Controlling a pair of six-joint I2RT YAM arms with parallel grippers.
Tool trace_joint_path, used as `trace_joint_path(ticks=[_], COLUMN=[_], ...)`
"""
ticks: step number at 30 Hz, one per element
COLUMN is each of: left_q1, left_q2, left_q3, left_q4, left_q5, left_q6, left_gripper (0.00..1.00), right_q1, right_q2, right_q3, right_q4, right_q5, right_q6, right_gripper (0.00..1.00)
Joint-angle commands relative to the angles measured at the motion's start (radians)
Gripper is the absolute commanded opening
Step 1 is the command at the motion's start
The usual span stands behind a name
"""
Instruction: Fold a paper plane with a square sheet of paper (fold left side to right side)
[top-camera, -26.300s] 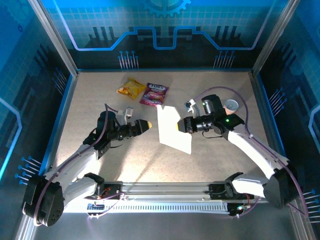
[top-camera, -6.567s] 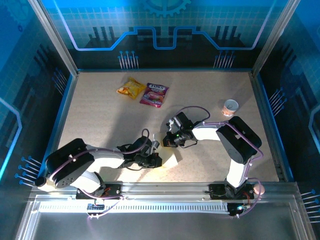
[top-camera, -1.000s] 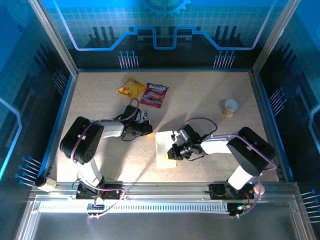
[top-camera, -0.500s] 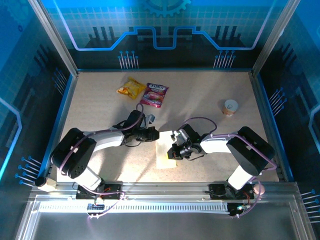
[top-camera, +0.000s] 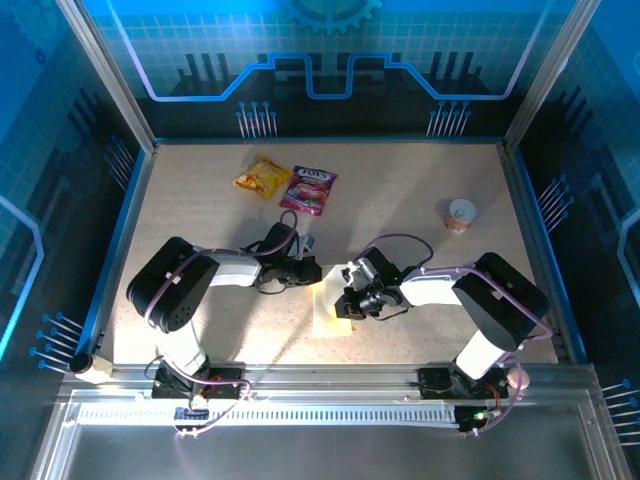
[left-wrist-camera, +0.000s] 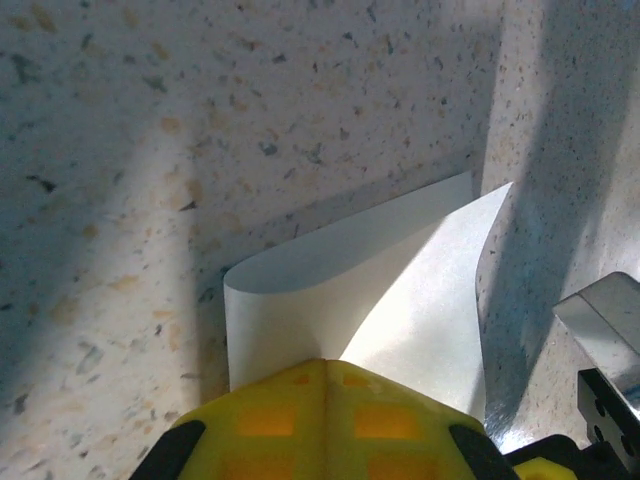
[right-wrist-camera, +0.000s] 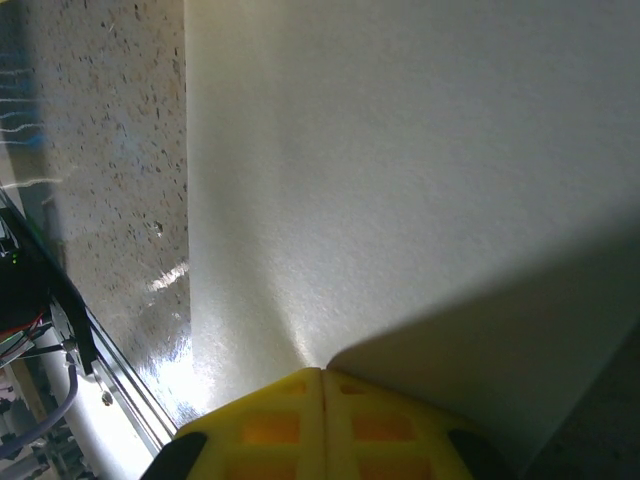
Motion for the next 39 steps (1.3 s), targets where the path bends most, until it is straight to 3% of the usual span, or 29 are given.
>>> trace_joint_path(ticks=[1, 9, 25, 34, 39], left_q1=[0.0, 0.053, 0.102, 0.099, 0.032], left_q2=[0.049, 0.044, 0.081, -0.189, -0.314], left_q3=[0.014, -0.002, 0.124, 0.071, 0.013], left_q4=[0.022, 0.011, -0.09, -0.201, -0.239], left_q5=[-0.044, -0.071, -0.113, -0.131, -0.129], left_q6=[-0.015, -0.008, 0.041, 0.071, 0.032], left_gripper=[0.03, 0.02, 0.02, 0.02, 0.02], right_q1=[-0.016, -0.016, -0.018, -0.017, -0.018], right_q2=[0.069, 0.055, 0.055, 0.026, 0.041], right_q3=[-0.061, -0.071, -0.071, -0.039, -0.026], right_q4=[-0.208, -0.239, -0.231, -0.185, -0.136], right_q5=[0.191, 0.214, 0.209, 0.175, 0.167], right_q6=[-0.018, -0.029, -0.03, -0.002, 0.031], right_gripper=[0.0, 0.0, 0.0, 0.0, 0.0])
